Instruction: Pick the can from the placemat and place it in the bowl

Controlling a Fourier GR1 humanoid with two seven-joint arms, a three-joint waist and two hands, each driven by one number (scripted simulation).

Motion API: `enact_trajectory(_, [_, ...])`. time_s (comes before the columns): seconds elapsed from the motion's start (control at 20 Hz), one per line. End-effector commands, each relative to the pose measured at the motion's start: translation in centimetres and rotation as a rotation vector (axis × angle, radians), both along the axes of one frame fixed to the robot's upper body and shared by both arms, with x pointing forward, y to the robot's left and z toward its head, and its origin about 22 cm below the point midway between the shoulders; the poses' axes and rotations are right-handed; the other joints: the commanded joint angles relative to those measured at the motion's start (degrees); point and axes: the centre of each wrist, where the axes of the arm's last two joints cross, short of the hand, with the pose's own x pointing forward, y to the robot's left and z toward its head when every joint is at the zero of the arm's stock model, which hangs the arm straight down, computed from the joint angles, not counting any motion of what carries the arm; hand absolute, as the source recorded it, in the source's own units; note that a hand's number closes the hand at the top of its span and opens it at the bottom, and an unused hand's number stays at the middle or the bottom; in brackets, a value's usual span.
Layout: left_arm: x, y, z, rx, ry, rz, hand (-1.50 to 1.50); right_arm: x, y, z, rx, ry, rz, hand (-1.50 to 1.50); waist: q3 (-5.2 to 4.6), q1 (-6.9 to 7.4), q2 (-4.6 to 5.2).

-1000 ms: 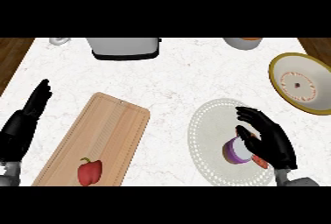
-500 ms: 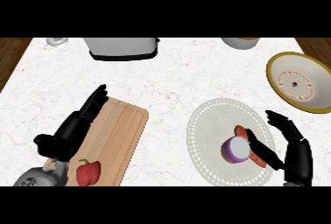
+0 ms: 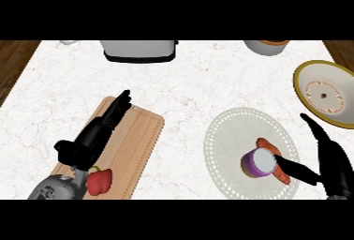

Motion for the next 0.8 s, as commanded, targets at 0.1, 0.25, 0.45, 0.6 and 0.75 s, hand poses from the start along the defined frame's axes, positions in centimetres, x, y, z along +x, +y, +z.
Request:
enact_trajectory(0.1, [0.1,-0.4,-0.1,0.012,-0.007,-0.002,0.00,-0.3,0.7,2.6,-0.144,0.475,0.085,-1.50,-0.05,1.19,0.16])
enact_trajectory(0.25, [0.1,-1.2,-0.2,0.007,0.007,-0.028,0.00,0.0,2.3,5.2,-0.122,0.641,0.127,-1.50,0.10,0.73,-0.01])
enact_trajectory(0.45, [0.7,0.1,0.7,0.010,0.005,-0.036,0.00,2.2,5.4,9.8,-0.095,0.750,0.126,-1.50,0.23,1.66,0.13])
enact_trajectory(0.6, [1.2,0.0,-0.1,-0.003,-0.014,-0.004,0.00,4.0,6.2,11.9,-0.050,0.783,0.143,-1.50,0.34,1.20,0.26])
enact_trajectory(0.75, [0.5,0.2,0.2,0.014,0.014,-0.026,0.00,4.5,8.0,11.4,-0.071,0.823,0.112,-1.50,0.37,1.24,0.09])
